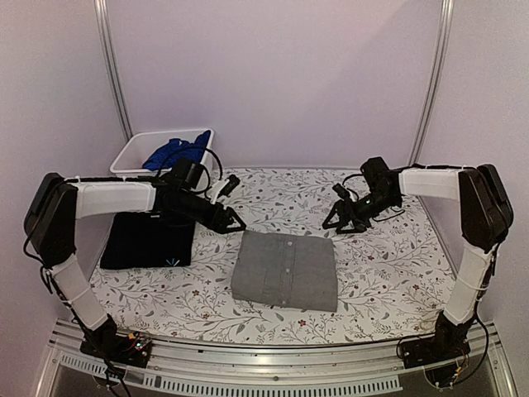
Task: Fold and stack the mixed laundry pile
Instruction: Fold the 2/3-rectangle-folded T-shirt at the center of the board, then move the square-folded T-shirt to the center of the board.
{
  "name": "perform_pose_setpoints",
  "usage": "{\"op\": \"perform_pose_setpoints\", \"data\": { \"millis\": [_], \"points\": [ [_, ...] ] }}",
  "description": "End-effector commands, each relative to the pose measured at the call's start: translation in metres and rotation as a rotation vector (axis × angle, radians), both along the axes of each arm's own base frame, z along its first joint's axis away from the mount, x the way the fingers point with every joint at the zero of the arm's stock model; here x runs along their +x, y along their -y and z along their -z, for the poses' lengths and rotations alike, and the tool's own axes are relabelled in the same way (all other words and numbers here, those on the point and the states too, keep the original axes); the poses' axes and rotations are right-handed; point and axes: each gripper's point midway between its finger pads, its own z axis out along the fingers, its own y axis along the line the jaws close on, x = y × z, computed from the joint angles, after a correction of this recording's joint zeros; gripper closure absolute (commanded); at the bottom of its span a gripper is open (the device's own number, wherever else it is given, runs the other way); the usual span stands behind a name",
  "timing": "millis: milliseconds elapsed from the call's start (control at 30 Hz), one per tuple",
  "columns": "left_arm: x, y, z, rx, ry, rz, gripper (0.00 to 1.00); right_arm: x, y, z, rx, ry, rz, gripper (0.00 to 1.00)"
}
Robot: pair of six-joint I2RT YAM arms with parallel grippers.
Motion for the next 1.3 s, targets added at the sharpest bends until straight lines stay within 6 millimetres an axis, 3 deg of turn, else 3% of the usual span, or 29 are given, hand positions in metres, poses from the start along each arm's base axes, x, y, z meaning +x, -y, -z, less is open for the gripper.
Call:
{"op": "perform_pose_setpoints", "data": {
  "millis": [0, 233, 367, 433, 533, 567, 633, 800, 933, 1000, 1033, 1100, 1233, 1267],
  "points": [
    [-0.007, 0.014, 0.011, -0.123, -0.145, -0.048, 0.3, -0.007, -0.002, 0.014, 0.018, 0.007, -0.007, 0.28],
    [0.008, 0.027, 0.04, -0.146, -0.23, -0.085, 0.45, -0.008, -0.011, 0.049, -0.005, -0.028, -0.034, 0.35],
    [0.016, 0.035, 0.059, -0.141, -0.284, -0.081, 0.67, -0.003, -0.01, 0.069, -0.049, -0.055, -0.028, 0.45],
    [0.02, 0.035, 0.069, -0.126, -0.303, -0.097, 0.79, 0.002, -0.007, 0.076, -0.077, -0.054, -0.028, 0.55],
    [0.029, 0.032, 0.075, -0.126, -0.301, -0.148, 0.96, 0.015, -0.006, 0.079, -0.113, -0.028, -0.01, 0.86],
    [0.033, 0.031, 0.076, -0.129, -0.304, -0.163, 1.0, 0.021, -0.005, 0.079, -0.124, -0.016, -0.001, 0.94],
    [0.04, 0.029, 0.082, -0.12, -0.31, -0.196, 1.0, 0.032, -0.003, 0.081, -0.157, 0.002, 0.022, 1.0],
    [0.06, 0.018, 0.121, -0.033, -0.374, -0.306, 1.0, 0.056, 0.004, 0.094, -0.222, 0.016, 0.084, 1.0],
    [0.07, 0.004, 0.152, 0.046, -0.405, -0.381, 1.0, 0.063, 0.01, 0.107, -0.276, 0.012, 0.108, 1.0],
    [0.074, -0.002, 0.158, 0.09, -0.39, -0.397, 1.0, 0.067, 0.013, 0.107, -0.294, 0.023, 0.118, 1.0],
    [0.076, -0.004, 0.155, 0.099, -0.376, -0.403, 0.98, 0.069, 0.013, 0.104, -0.296, 0.029, 0.121, 1.0],
    [0.082, -0.004, 0.13, 0.076, -0.308, -0.393, 0.86, 0.076, 0.01, 0.088, -0.276, 0.053, 0.121, 0.95],
    [0.088, -0.01, 0.07, 0.011, -0.186, -0.395, 0.55, 0.087, 0.002, 0.025, -0.206, 0.15, 0.135, 0.51],
    [0.088, -0.012, 0.053, -0.009, -0.16, -0.391, 0.5, 0.087, 0.001, 0.013, -0.199, 0.163, 0.14, 0.47]
  ]
}}
